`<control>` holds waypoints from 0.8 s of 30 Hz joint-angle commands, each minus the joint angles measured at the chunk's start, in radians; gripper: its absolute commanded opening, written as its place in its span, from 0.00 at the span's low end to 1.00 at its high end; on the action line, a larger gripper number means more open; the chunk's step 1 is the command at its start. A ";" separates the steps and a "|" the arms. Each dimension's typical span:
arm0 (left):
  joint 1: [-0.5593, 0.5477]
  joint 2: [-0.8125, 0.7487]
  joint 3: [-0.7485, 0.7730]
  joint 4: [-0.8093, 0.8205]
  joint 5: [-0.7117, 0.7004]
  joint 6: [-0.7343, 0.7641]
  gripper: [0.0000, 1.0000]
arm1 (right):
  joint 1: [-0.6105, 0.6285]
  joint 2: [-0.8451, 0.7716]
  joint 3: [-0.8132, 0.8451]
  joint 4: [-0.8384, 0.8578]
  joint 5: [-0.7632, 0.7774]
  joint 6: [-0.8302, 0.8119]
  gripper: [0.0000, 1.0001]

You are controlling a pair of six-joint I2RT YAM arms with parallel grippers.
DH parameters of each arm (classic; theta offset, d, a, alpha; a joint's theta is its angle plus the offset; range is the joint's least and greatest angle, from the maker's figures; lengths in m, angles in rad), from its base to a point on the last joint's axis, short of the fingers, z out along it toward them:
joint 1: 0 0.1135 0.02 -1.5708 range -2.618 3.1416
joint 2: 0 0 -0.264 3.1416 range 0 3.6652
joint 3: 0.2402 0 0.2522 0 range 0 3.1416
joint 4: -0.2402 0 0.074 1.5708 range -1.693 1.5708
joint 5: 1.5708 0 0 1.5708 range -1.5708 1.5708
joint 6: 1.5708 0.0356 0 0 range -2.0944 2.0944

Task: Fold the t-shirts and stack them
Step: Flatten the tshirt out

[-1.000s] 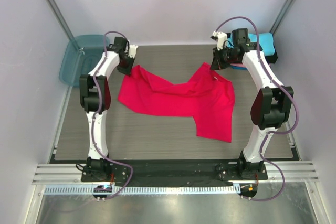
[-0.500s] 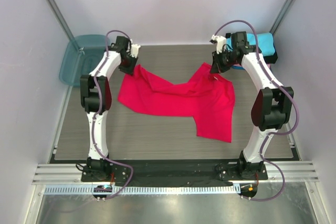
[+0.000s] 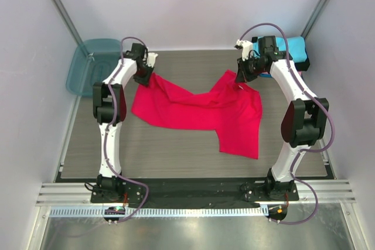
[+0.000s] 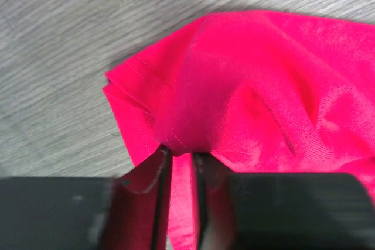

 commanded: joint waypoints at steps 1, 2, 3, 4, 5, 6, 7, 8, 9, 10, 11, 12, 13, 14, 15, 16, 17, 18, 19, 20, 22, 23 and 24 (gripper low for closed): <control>-0.002 0.009 0.040 -0.007 -0.002 0.022 0.17 | 0.006 -0.034 0.029 0.016 0.003 -0.015 0.01; -0.001 0.009 0.038 -0.007 -0.002 0.022 0.13 | 0.006 -0.028 0.030 0.016 0.003 -0.013 0.01; -0.002 0.008 0.038 -0.007 -0.002 0.024 0.05 | 0.004 -0.025 0.035 0.016 0.005 -0.013 0.01; -0.002 0.003 0.032 -0.005 -0.002 0.027 0.04 | 0.006 -0.022 0.040 0.017 0.002 -0.013 0.01; -0.001 0.003 0.032 -0.007 0.000 0.028 0.03 | 0.006 -0.013 0.044 0.018 0.000 -0.012 0.01; 0.001 0.002 0.031 -0.005 0.000 0.027 0.00 | 0.006 -0.010 0.047 0.018 -0.001 -0.013 0.01; -0.001 -0.001 0.031 -0.007 0.000 0.030 0.00 | 0.006 -0.007 0.053 0.018 -0.003 -0.012 0.01; -0.001 -0.004 0.029 -0.005 0.000 0.030 0.00 | 0.006 -0.003 0.057 0.019 -0.001 -0.012 0.01; -0.001 -0.004 0.029 -0.004 -0.002 0.030 0.00 | 0.008 0.003 0.060 0.018 -0.003 -0.012 0.01; 0.001 -0.007 0.031 -0.007 0.000 0.030 0.00 | 0.009 0.003 0.067 0.018 -0.004 -0.012 0.01; 0.001 -0.023 0.034 -0.005 0.004 0.033 0.00 | 0.009 0.004 0.070 0.018 -0.003 -0.010 0.01; 0.003 -0.037 0.035 -0.007 0.004 0.033 0.00 | 0.009 0.004 0.070 0.018 -0.001 -0.010 0.01; 0.001 -0.055 0.038 -0.008 0.006 0.033 0.00 | 0.009 0.001 0.076 0.019 0.000 -0.012 0.01; 0.003 -0.101 0.038 -0.007 0.018 0.033 0.00 | 0.009 -0.003 0.078 0.018 0.003 -0.012 0.01; 0.004 -0.135 0.032 -0.007 0.021 0.031 0.00 | 0.008 -0.008 0.081 0.018 0.006 -0.010 0.01; 0.004 -0.164 0.031 -0.002 0.027 0.028 0.00 | 0.009 -0.022 0.096 0.016 0.009 -0.007 0.01; 0.006 -0.222 0.029 -0.002 0.039 0.025 0.00 | 0.009 -0.029 0.107 0.017 0.012 -0.009 0.01; 0.007 -0.247 0.028 -0.002 0.047 0.024 0.00 | 0.009 -0.036 0.119 0.019 0.013 -0.007 0.01; 0.007 -0.271 0.026 -0.013 0.055 0.022 0.00 | 0.009 -0.048 0.147 0.021 0.020 -0.003 0.01; 0.007 -0.299 0.023 -0.016 0.064 0.018 0.00 | 0.009 -0.051 0.164 0.024 0.029 0.002 0.01; 0.007 -0.377 -0.003 -0.024 0.067 0.011 0.00 | 0.006 -0.063 0.208 0.028 0.064 0.008 0.01; 0.007 -0.405 -0.015 -0.028 0.070 0.011 0.00 | 0.004 -0.071 0.221 0.031 0.075 0.010 0.01; 0.007 -0.429 -0.026 -0.031 0.067 0.019 0.00 | 0.001 -0.079 0.231 0.045 0.081 0.016 0.01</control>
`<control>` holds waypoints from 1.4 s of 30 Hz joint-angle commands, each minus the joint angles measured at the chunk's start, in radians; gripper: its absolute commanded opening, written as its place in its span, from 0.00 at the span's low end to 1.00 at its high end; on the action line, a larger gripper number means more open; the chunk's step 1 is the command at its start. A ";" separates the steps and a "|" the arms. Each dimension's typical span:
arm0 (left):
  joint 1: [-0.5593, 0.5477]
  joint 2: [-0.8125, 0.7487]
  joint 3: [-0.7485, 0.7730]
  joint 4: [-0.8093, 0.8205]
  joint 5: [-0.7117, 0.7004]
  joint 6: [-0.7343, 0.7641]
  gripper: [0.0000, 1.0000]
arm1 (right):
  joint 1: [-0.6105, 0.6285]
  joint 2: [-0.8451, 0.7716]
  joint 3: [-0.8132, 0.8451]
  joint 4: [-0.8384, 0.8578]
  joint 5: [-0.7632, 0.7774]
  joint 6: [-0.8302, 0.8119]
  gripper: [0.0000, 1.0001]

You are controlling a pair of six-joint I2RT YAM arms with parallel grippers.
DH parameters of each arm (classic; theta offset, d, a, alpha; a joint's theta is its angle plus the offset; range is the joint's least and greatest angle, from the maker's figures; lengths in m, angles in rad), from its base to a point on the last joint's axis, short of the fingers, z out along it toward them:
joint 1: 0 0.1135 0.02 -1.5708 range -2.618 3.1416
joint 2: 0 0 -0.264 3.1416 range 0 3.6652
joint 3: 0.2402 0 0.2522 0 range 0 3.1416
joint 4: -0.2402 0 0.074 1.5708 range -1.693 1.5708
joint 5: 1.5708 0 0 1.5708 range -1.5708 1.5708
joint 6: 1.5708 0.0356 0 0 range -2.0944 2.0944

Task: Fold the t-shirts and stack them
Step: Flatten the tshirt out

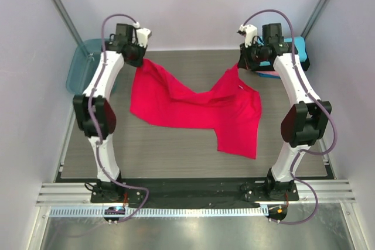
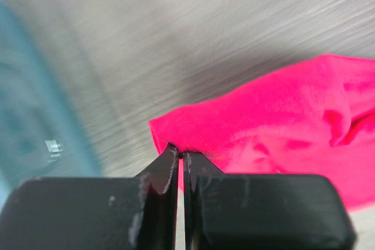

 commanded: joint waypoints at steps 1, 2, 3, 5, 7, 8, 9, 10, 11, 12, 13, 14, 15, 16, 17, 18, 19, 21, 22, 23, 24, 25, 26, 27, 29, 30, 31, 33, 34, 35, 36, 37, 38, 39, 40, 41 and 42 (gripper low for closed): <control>0.005 -0.206 -0.042 -0.016 0.025 0.009 0.00 | -0.015 -0.093 0.095 0.061 0.054 0.030 0.01; 0.005 -0.230 -0.056 -0.019 0.020 0.012 0.00 | -0.022 -0.111 0.104 0.083 0.078 0.068 0.01; 0.008 -0.264 -0.075 -0.024 0.011 0.019 0.00 | -0.033 -0.120 0.127 0.092 0.097 0.092 0.01; 0.010 -0.353 -0.129 -0.025 -0.006 0.021 0.00 | -0.068 -0.163 0.144 0.114 0.155 0.166 0.01; 0.017 -0.433 -0.170 -0.039 -0.021 0.048 0.00 | -0.108 -0.208 0.158 0.150 0.173 0.204 0.01; 0.017 -0.451 -0.184 -0.054 -0.026 0.079 0.00 | -0.134 -0.228 0.162 0.158 0.183 0.216 0.01; 0.017 -0.470 -0.198 -0.098 -0.041 0.107 0.00 | -0.146 -0.273 0.167 0.172 0.204 0.231 0.01; 0.019 -0.517 -0.223 -0.119 -0.041 0.152 0.00 | -0.157 -0.295 0.170 0.180 0.212 0.239 0.01; 0.019 -0.540 -0.270 -0.140 -0.031 0.176 0.00 | -0.177 -0.320 0.170 0.184 0.212 0.244 0.01; 0.019 -0.565 -0.287 -0.195 -0.020 0.188 0.00 | -0.182 -0.359 0.169 0.186 0.210 0.253 0.01; 0.021 -0.586 -0.293 -0.227 0.009 0.199 0.00 | -0.182 -0.381 0.167 0.183 0.209 0.259 0.01; 0.022 -0.629 -0.292 -0.260 0.025 0.204 0.00 | -0.183 -0.402 0.163 0.184 0.206 0.265 0.01; 0.021 -0.652 -0.290 -0.301 0.032 0.204 0.00 | -0.183 -0.447 0.155 0.184 0.198 0.274 0.01; 0.022 -0.675 -0.284 -0.317 0.049 0.202 0.00 | -0.183 -0.467 0.152 0.184 0.190 0.274 0.01; 0.024 -0.723 -0.272 -0.368 0.071 0.225 0.00 | -0.183 -0.485 0.147 0.181 0.178 0.273 0.01; 0.024 -0.737 -0.267 -0.407 0.094 0.243 0.00 | -0.183 -0.508 0.133 0.178 0.189 0.270 0.01; 0.024 -0.749 -0.258 -0.451 0.109 0.253 0.00 | -0.183 -0.549 0.120 0.180 0.205 0.277 0.01; 0.025 -0.775 -0.175 -0.618 0.205 0.305 0.00 | -0.183 -0.594 0.094 0.169 0.212 0.276 0.01; 0.025 -0.792 -0.139 -0.636 0.216 0.287 0.00 | -0.183 -0.640 0.084 0.164 0.209 0.270 0.01; 0.028 -0.810 -0.110 -0.646 0.250 0.279 0.00 | -0.183 -0.662 0.078 0.160 0.204 0.267 0.01; 0.028 -0.855 -0.093 -0.654 0.262 0.273 0.00 | -0.183 -0.682 0.060 0.157 0.196 0.265 0.01; 0.028 -0.872 -0.135 -0.665 0.281 0.280 0.00 | -0.183 -0.703 0.045 0.155 0.190 0.267 0.01; 0.028 -0.881 -0.186 -0.718 0.295 0.291 0.00 | -0.183 -0.734 0.026 0.155 0.189 0.280 0.01; 0.028 -0.873 -0.230 -0.752 0.298 0.305 0.00 | -0.183 -0.748 -0.021 0.155 0.189 0.296 0.01; 0.030 -0.875 -0.356 -0.803 0.311 0.309 0.00 | -0.183 -0.781 -0.072 0.152 0.163 0.331 0.01; 0.030 -0.881 -0.391 -0.801 0.351 0.303 0.00 | -0.183 -0.792 -0.113 0.151 0.155 0.336 0.01; 0.030 -0.907 -0.433 -0.792 0.382 0.279 0.00 | -0.183 -0.800 -0.129 0.151 0.146 0.340 0.01; 0.028 -0.915 -0.529 -0.774 0.442 0.256 0.00 | -0.183 -0.805 -0.141 0.143 0.129 0.337 0.01; 0.028 -0.884 -0.545 -0.785 0.448 0.253 0.00 | -0.183 -0.797 -0.134 0.135 0.124 0.331 0.01; 0.028 -0.845 -0.572 -0.830 0.448 0.268 0.00 | -0.183 -0.789 -0.129 0.129 0.124 0.327 0.01; 0.031 -0.811 -0.579 -0.834 0.445 0.260 0.00 | -0.183 -0.763 -0.121 0.129 0.121 0.313 0.01; 0.039 -0.780 -0.579 -0.832 0.442 0.257 0.00 | -0.183 -0.748 -0.118 0.128 0.114 0.305 0.01; 0.042 -0.702 -0.565 -0.831 0.453 0.268 0.00 | -0.183 -0.730 -0.117 0.131 0.109 0.299 0.01; 0.068 -0.661 -0.497 -0.820 0.477 0.260 0.00 | -0.182 -0.681 -0.103 0.131 0.100 0.305 0.01; 0.089 -0.601 -0.435 -0.812 0.500 0.242 0.00 | -0.182 -0.656 -0.089 0.134 0.092 0.311 0.01; 0.109 -0.483 -0.366 -0.833 0.567 0.177 0.00 | -0.183 -0.628 -0.072 0.134 0.081 0.314 0.01; 0.152 -0.432 -0.268 -0.834 0.594 0.127 0.00 | -0.183 -0.608 -0.043 0.134 0.069 0.316 0.01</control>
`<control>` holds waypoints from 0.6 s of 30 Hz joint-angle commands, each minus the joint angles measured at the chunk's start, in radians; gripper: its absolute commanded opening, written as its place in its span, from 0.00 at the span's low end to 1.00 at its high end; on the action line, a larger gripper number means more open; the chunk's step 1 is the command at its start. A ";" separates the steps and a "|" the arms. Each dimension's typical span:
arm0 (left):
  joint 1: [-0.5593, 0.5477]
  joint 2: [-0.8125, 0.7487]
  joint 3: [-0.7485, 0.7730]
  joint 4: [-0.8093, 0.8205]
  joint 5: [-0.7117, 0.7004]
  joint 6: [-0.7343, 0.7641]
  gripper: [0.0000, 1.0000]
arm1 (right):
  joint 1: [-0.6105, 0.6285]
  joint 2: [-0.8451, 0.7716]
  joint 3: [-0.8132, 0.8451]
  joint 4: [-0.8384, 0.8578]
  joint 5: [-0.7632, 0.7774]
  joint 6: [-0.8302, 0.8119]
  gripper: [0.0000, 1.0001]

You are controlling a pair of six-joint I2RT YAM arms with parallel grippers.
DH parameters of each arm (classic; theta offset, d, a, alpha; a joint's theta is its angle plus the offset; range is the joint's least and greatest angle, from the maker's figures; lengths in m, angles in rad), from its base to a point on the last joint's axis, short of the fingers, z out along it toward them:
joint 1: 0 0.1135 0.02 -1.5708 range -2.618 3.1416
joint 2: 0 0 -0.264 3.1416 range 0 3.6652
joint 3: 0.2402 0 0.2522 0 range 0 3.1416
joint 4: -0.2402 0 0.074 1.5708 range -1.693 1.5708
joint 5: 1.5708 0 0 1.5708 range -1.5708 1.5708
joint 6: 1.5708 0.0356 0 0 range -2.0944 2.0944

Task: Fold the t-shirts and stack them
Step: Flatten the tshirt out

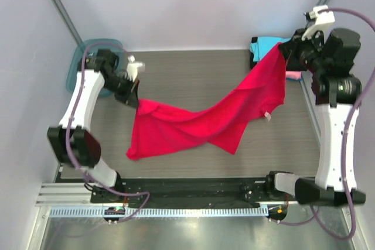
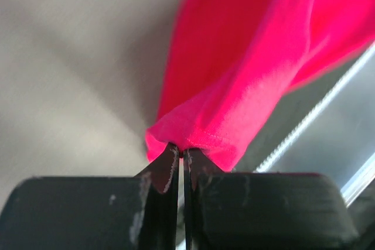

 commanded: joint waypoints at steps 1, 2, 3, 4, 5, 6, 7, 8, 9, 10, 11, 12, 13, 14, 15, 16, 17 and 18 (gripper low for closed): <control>0.093 0.140 0.195 -0.283 0.173 -0.146 0.00 | -0.004 0.101 0.079 0.029 -0.050 0.013 0.01; 0.084 0.142 0.166 -0.283 0.178 -0.154 0.00 | -0.002 0.108 0.087 0.011 -0.054 0.013 0.01; 0.035 0.090 0.048 -0.280 0.158 -0.119 0.00 | -0.002 0.109 0.084 0.003 -0.059 0.010 0.01; 0.004 0.047 0.009 -0.265 0.088 -0.113 0.00 | -0.002 0.085 0.067 0.000 -0.074 -0.003 0.01; -0.021 -0.003 -0.021 -0.228 0.024 -0.128 0.00 | -0.002 0.069 0.047 -0.008 -0.080 -0.011 0.01; -0.062 -0.037 -0.017 -0.248 -0.048 -0.105 0.00 | -0.002 0.051 0.000 -0.008 -0.089 -0.017 0.01; -0.074 -0.030 0.039 -0.284 -0.052 -0.114 0.00 | -0.002 0.036 -0.024 -0.011 -0.105 -0.025 0.01; -0.081 -0.033 0.062 -0.288 -0.093 -0.145 0.00 | -0.002 0.013 -0.042 -0.017 -0.112 -0.033 0.01; -0.093 -0.048 0.081 -0.288 -0.136 -0.136 0.00 | -0.002 0.005 -0.068 -0.019 -0.120 -0.037 0.01; -0.107 -0.054 0.108 -0.288 -0.156 -0.124 0.01 | -0.002 0.002 -0.073 -0.022 -0.119 -0.037 0.01; -0.117 -0.058 0.162 -0.288 -0.177 -0.113 0.00 | -0.002 -0.004 -0.071 -0.020 -0.119 -0.034 0.01; -0.130 -0.058 0.173 -0.285 -0.194 -0.098 0.00 | -0.002 -0.004 -0.059 -0.020 -0.122 -0.036 0.01; -0.128 -0.045 0.152 -0.282 -0.220 -0.031 0.00 | -0.002 -0.001 -0.054 -0.020 -0.125 -0.033 0.01; -0.128 -0.016 0.044 -0.230 -0.268 -0.042 0.00 | -0.002 0.003 -0.051 -0.007 -0.131 -0.021 0.01; -0.101 0.013 -0.009 -0.182 -0.317 -0.088 0.00 | -0.002 0.011 -0.062 0.009 -0.129 -0.014 0.01; -0.069 0.040 -0.049 -0.132 -0.269 -0.112 0.00 | -0.002 0.017 -0.074 0.027 -0.125 -0.008 0.01; -0.038 0.095 -0.063 -0.046 -0.212 -0.151 0.00 | -0.002 0.022 -0.085 0.062 -0.119 0.001 0.01; 0.003 0.120 -0.036 -0.008 -0.154 -0.180 0.00 | -0.002 0.043 -0.091 0.075 -0.111 0.013 0.01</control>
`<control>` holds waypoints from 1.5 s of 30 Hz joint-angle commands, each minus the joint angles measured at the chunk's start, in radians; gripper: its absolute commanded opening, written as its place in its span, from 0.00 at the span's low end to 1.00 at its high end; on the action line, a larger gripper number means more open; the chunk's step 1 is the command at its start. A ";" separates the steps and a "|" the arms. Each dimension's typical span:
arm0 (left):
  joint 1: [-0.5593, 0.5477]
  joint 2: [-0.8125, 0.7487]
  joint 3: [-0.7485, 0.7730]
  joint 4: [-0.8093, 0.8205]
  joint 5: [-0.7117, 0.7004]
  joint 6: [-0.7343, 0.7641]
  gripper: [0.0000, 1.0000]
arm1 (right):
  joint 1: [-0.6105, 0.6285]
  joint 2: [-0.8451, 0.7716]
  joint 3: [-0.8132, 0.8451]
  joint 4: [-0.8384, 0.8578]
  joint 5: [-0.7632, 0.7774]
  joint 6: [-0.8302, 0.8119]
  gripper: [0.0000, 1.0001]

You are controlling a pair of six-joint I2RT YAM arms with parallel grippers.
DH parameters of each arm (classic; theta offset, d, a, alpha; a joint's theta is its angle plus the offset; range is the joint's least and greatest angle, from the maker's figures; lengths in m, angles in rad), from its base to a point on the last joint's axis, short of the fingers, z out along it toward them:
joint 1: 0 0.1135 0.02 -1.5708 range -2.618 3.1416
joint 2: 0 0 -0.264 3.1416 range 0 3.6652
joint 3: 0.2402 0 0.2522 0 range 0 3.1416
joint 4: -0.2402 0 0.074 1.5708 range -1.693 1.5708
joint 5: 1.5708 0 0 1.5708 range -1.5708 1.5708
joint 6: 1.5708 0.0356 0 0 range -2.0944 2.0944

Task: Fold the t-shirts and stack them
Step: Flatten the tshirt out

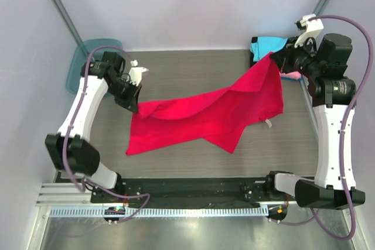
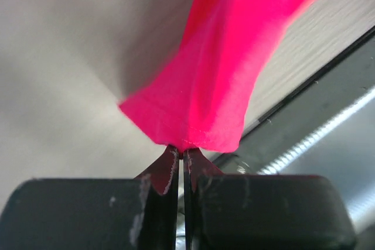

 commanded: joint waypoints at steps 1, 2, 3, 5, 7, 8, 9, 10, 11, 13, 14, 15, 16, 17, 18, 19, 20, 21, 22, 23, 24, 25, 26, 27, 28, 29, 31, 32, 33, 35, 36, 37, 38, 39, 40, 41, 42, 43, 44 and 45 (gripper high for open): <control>0.096 0.172 0.014 -0.023 0.084 -0.105 0.00 | -0.002 0.041 -0.007 0.113 -0.006 0.029 0.01; 0.101 0.221 0.091 -0.003 0.132 -0.150 0.00 | -0.002 0.058 0.005 0.116 -0.006 0.029 0.01; 0.107 0.245 0.287 -0.011 0.189 -0.146 0.00 | -0.002 0.072 0.042 0.116 0.009 0.028 0.01; 0.106 0.294 0.451 -0.028 0.225 -0.127 0.00 | -0.002 0.111 0.083 0.114 0.022 0.009 0.01; 0.116 0.309 0.594 0.067 0.192 -0.139 0.00 | -0.002 0.159 0.134 0.115 0.043 0.000 0.01; 0.127 0.318 0.611 0.125 0.110 -0.182 0.00 | -0.002 0.173 0.148 0.113 0.049 0.003 0.01; 0.132 0.386 0.672 0.135 0.026 -0.269 0.00 | -0.002 0.191 0.159 0.114 0.051 0.005 0.01; 0.120 0.452 0.697 0.083 -0.025 -0.241 0.00 | -0.002 0.211 0.159 0.115 0.048 0.017 0.01; 0.110 0.506 0.688 -0.077 -0.045 -0.195 0.00 | -0.002 0.217 0.159 0.113 0.040 0.023 0.01; 0.104 0.545 0.481 -0.182 0.042 -0.091 0.00 | -0.002 0.222 0.148 0.113 0.028 0.023 0.01; 0.090 0.546 0.437 -0.295 0.081 -0.042 0.00 | -0.002 0.216 0.134 0.108 0.033 0.016 0.01; 0.083 0.539 0.380 -0.325 0.086 0.018 0.01 | -0.002 0.210 0.124 0.105 0.037 0.009 0.01; 0.069 0.487 0.287 -0.325 0.076 0.049 0.00 | -0.002 0.199 0.099 0.102 0.040 0.002 0.01; 0.069 0.456 0.254 -0.325 0.076 0.078 0.00 | -0.002 0.199 0.099 0.101 0.037 0.003 0.01; 0.043 0.433 0.230 -0.327 0.012 0.107 0.00 | -0.002 0.188 0.076 0.101 0.031 0.002 0.01; 0.021 0.401 0.217 -0.328 -0.034 0.162 0.00 | -0.002 0.185 0.067 0.098 0.025 0.003 0.01; -0.015 0.392 0.222 -0.327 -0.064 0.190 0.00 | -0.002 0.181 0.058 0.101 0.007 0.008 0.01; -0.023 0.382 0.252 -0.328 -0.073 0.207 0.00 | -0.002 0.173 0.065 0.101 -0.004 0.012 0.01; -0.022 0.373 0.321 -0.328 -0.026 0.216 0.00 | -0.002 0.173 0.077 0.104 -0.019 0.012 0.01; -0.010 0.371 0.400 -0.328 0.021 0.226 0.00 | -0.002 0.174 0.120 0.105 -0.029 0.015 0.01; 0.004 0.375 0.602 -0.327 0.077 0.241 0.00 | -0.002 0.187 0.145 0.108 -0.033 0.023 0.01; 0.024 0.390 0.698 -0.271 0.164 0.123 0.00 | -0.002 0.197 0.168 0.114 -0.026 0.025 0.01; 0.064 0.478 0.778 -0.223 0.163 0.033 0.00 | -0.002 0.207 0.189 0.118 -0.015 0.029 0.01; 0.073 0.547 0.941 -0.209 0.148 -0.040 0.00 | -0.002 0.222 0.211 0.121 0.002 0.032 0.01; 0.080 0.625 0.999 -0.263 0.128 -0.081 0.00 | -0.002 0.255 0.215 0.121 0.022 0.032 0.01; 0.073 0.755 1.000 -0.288 0.050 -0.105 0.00 | -0.002 0.272 0.220 0.119 0.028 0.034 0.01; 0.047 0.816 0.763 -0.328 -0.035 -0.052 0.00 | -0.002 0.311 0.219 0.115 0.025 0.026 0.01; 0.038 0.812 0.657 -0.324 0.006 -0.012 0.00 | -0.002 0.319 0.216 0.104 0.019 0.025 0.01; 0.032 0.765 0.574 -0.324 0.023 0.049 0.00 | -0.002 0.323 0.216 0.099 0.013 0.023 0.01; 0.014 0.694 0.385 -0.273 0.049 0.075 0.00 | -0.002 0.319 0.200 0.095 -0.006 0.019 0.01; 0.008 0.619 0.342 -0.258 0.054 0.103 0.00 | -0.002 0.316 0.194 0.096 -0.009 0.019 0.01; -0.002 0.594 0.314 -0.265 0.051 0.120 0.00 | -0.002 0.314 0.186 0.096 -0.015 0.019 0.01; -0.011 0.579 0.324 -0.294 0.054 0.143 0.00 | -0.002 0.308 0.177 0.096 -0.029 0.020 0.01; -0.011 0.568 0.337 -0.325 0.068 0.178 0.00 | -0.002 0.303 0.174 0.098 -0.032 0.023 0.01; -0.009 0.536 0.346 -0.325 0.056 0.181 0.00 | -0.002 0.300 0.171 0.101 -0.035 0.023 0.01; -0.008 0.523 0.358 -0.325 0.042 0.187 0.00 | -0.002 0.299 0.170 0.102 -0.038 0.023 0.01; -0.008 0.517 0.374 -0.327 0.010 0.186 0.00 | -0.002 0.294 0.174 0.102 -0.039 0.022 0.01; -0.008 0.497 0.393 -0.327 0.004 0.192 0.00 | -0.002 0.291 0.177 0.102 -0.041 0.022 0.01; -0.005 0.487 0.432 -0.327 0.001 0.198 0.00 | -0.004 0.287 0.188 0.102 -0.039 0.022 0.01; 0.001 0.474 0.458 -0.327 0.004 0.201 0.00 | -0.002 0.279 0.192 0.101 -0.041 0.022 0.01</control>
